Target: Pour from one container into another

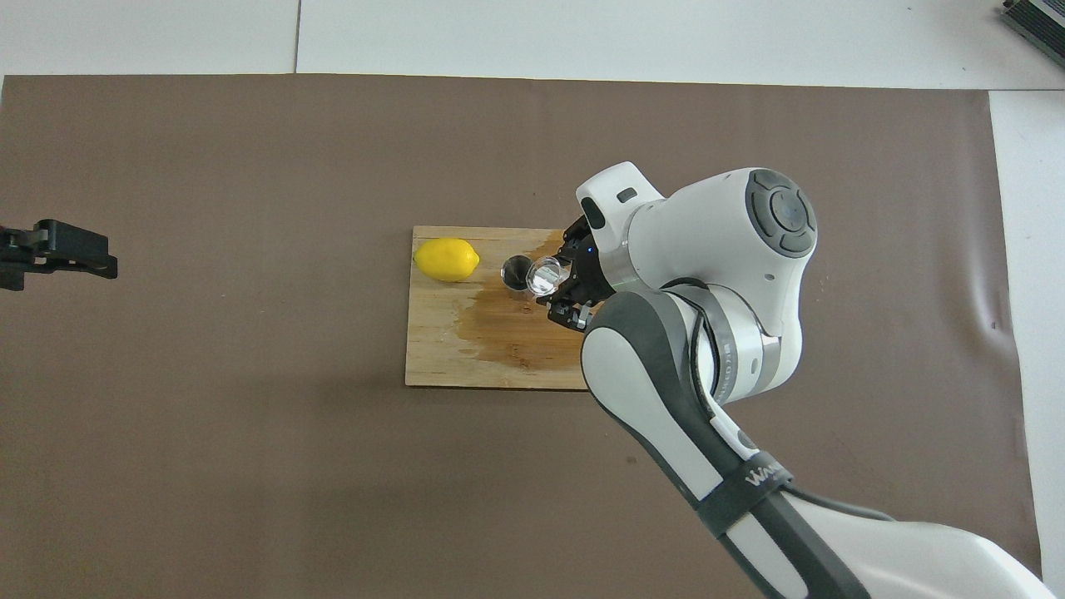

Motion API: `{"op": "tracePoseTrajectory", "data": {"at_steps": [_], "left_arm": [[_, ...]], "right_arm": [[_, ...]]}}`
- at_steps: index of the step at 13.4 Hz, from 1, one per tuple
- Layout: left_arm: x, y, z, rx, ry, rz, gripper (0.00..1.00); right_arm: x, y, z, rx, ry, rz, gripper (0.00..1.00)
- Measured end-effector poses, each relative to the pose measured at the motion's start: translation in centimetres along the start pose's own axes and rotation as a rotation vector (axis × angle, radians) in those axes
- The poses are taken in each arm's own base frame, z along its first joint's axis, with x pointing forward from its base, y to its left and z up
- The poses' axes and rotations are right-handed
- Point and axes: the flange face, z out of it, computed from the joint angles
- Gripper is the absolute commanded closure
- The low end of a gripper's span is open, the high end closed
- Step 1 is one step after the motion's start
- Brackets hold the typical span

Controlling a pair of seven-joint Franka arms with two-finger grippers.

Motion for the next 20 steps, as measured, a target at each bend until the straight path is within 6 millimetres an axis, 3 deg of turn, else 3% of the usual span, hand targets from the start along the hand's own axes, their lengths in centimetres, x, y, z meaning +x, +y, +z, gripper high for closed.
{"op": "tracePoseTrajectory", "data": {"at_steps": [6, 20], "left_arm": [[0.0, 0.1, 0.1, 0.000, -0.003, 0.002, 0.00], [0.0, -0.3, 0.3, 0.000, -0.008, -0.007, 0.00]], "right_arm": [[0.9, -0.7, 0.3, 0.011, -0.055, 0.027, 1.00], [1.9, 1.7, 0.9, 0.004, -0.092, 0.081, 1.00]]}}
